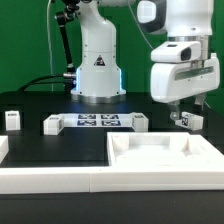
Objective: Assemble square table
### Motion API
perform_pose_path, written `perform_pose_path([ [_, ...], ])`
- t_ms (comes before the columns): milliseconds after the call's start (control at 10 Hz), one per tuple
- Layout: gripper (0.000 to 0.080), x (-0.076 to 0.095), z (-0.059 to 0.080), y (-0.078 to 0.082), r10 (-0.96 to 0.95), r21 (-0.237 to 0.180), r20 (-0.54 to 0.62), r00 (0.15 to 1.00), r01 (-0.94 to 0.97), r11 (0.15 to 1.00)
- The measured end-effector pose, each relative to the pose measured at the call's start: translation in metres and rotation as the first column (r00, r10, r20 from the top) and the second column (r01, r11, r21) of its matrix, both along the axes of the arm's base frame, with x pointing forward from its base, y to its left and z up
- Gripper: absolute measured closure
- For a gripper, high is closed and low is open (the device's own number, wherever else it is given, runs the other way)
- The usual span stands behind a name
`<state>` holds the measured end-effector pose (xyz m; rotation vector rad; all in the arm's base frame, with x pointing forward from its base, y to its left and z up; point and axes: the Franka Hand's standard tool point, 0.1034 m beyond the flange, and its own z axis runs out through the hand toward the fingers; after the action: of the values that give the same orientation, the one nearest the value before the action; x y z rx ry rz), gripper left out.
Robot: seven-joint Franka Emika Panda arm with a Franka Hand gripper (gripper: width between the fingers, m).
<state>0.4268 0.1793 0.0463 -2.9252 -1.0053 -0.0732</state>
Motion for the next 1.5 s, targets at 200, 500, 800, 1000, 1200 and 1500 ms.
perform_pose_path([
  [200, 0.0151, -0.01, 0.0, 0.024, 0.004, 0.003, -0.002, 1.0, -0.004, 1.0],
  [500, 0.0151, -0.01, 0.0, 0.023, 0.008, 0.001, -0.002, 1.0, -0.008, 1.0],
  [800, 0.0151, -0.013, 0.0, 0.028, -0.062, 0.003, -0.008, 0.998, 0.062, 0.998],
  [1000, 0.0151, -0.02, -0.004, 0.029, -0.108, 0.003, -0.024, 0.994, 0.108, 0.994],
  [1200, 0.0151, -0.02, -0.004, 0.029, -0.101, -0.005, -0.034, 0.994, 0.101, 0.995],
  [1500, 0.0151, -0.028, -0.007, 0.026, -0.093, -0.058, -0.103, 0.99, 0.088, 0.994],
])
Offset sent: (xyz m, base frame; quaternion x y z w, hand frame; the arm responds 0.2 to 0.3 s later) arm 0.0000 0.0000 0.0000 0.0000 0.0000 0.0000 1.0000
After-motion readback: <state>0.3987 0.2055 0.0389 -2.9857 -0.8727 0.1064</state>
